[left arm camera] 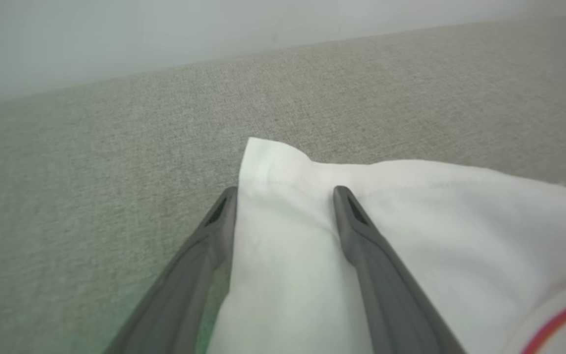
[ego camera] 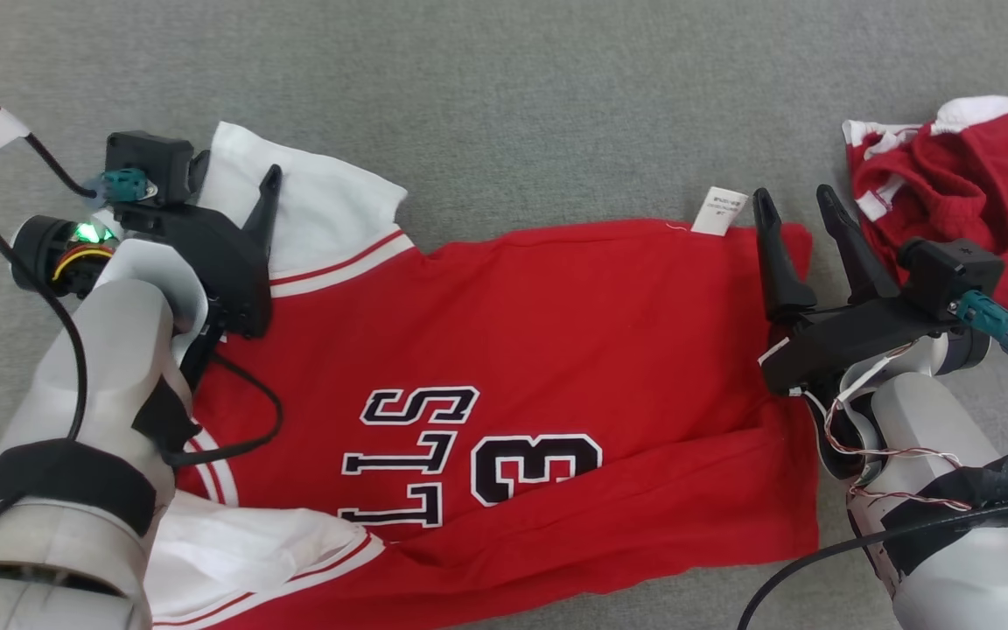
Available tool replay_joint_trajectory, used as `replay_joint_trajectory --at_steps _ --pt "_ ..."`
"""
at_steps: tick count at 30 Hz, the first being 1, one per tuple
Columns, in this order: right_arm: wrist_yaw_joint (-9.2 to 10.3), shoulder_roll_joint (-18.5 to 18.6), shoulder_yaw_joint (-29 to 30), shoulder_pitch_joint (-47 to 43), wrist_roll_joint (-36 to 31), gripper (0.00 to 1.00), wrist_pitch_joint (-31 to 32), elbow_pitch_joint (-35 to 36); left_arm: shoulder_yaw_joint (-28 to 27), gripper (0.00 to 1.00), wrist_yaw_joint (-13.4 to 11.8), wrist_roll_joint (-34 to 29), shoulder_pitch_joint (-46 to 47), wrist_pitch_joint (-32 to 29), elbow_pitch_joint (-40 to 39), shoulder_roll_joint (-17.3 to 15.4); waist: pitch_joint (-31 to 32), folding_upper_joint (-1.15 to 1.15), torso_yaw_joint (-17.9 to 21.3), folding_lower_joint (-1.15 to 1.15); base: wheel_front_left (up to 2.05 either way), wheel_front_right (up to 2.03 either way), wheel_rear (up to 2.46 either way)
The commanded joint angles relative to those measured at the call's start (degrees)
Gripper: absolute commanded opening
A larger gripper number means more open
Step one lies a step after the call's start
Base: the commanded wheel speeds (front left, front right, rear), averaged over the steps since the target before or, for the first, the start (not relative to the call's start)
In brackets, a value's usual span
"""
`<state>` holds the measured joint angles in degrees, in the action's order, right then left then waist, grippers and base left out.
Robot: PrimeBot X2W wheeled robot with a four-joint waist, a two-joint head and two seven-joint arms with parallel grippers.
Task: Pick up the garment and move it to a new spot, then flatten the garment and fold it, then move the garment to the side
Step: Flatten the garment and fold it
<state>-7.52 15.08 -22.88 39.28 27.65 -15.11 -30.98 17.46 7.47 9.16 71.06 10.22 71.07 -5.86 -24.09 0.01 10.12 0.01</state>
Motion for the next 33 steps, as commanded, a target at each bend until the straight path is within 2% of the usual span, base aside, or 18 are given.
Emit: replay_joint_trajectory --at_steps 1,4,6,7,18,19,20,22,23,24,25,33 --pt "0.07 -0.25 -0.08 -0.44 0.22 1.00 -0.02 0.16 0.17 1.00 -0.09 1.02 0.54 0.60 0.61 -0.89 -1.45 -0.01 1.55 -0.01 0.00 0.00 0.00" --pt "0.07 -0.59 -0.23 -0.42 0.26 1.00 -0.02 0.31 0.27 0.99 -0.41 0.61 0.39 2.04 0.98 -1.70 -1.87 -0.01 1.93 -0.01 0.00 0.00 0.00" --pt "0.07 -0.73 -0.28 -0.62 0.31 1.00 -0.02 0.20 0.40 0.40 -0.55 0.84 0.13 2.62 1.24 -1.73 -2.04 -0.01 1.90 -0.01 0.00 0.00 0.00" --pt "0.07 -0.80 -0.38 -0.72 0.43 1.00 -0.02 0.00 0.39 0.00 -0.55 1.05 0.11 2.97 1.32 -1.70 -2.07 -0.01 1.82 -0.01 0.00 0.00 0.00" --pt "0.07 -0.06 -0.80 -0.45 1.70 0.98 -0.02 -3.18 1.52 0.00 -0.15 2.84 0.11 4.77 -0.04 -1.42 -1.23 -0.01 0.01 -0.01 0.00 0.00 0.00" --pt "0.07 -0.13 -0.91 -0.40 1.81 0.87 -0.02 -3.60 1.69 0.00 -0.11 3.22 0.03 4.82 -0.14 -1.34 -1.16 -0.01 -0.14 -0.01 0.00 0.00 0.00" --pt "0.07 -0.20 -0.98 -0.32 1.75 0.81 -0.02 -4.22 2.03 0.00 -0.10 3.65 -0.11 4.88 -0.33 -1.13 -1.12 -0.01 -0.22 -0.01 0.00 0.00 0.00" --pt "0.07 -0.23 -1.01 -0.16 1.76 0.46 -0.02 -4.83 2.97 0.00 -0.08 4.59 -0.59 4.97 -0.83 -0.77 -1.00 -0.01 -0.40 -0.01 0.00 0.00 0.00" --pt "0.07 -0.20 -1.02 -0.14 1.76 0.36 -0.02 -5.18 3.39 0.00 -0.09 4.86 -0.82 5.00 -1.12 -0.69 -0.94 -0.01 -0.43 -0.01 0.00 0.00 0.00" --pt "0.07 -0.16 -1.02 -0.10 1.76 0.10 -0.02 -5.47 3.88 0.00 -0.09 5.18 -0.98 4.93 -1.47 -0.72 -0.89 -0.01 -0.47 -0.01 0.00 0.00 0.00" --pt "0.07 -0.15 -0.66 0.00 1.79 0.00 -0.02 -5.50 4.45 0.00 -0.08 5.72 -1.11 4.95 -1.82 -0.74 -0.85 -0.01 -0.49 -0.01 0.00 0.00 0.00" --pt "0.07 -0.49 0.80 -0.31 0.68 0.00 -0.01 -5.34 8.47 0.00 -0.08 10.30 -2.95 5.04 -4.56 -1.27 -0.44 -0.01 -0.71 -0.01 0.00 0.00 0.00"
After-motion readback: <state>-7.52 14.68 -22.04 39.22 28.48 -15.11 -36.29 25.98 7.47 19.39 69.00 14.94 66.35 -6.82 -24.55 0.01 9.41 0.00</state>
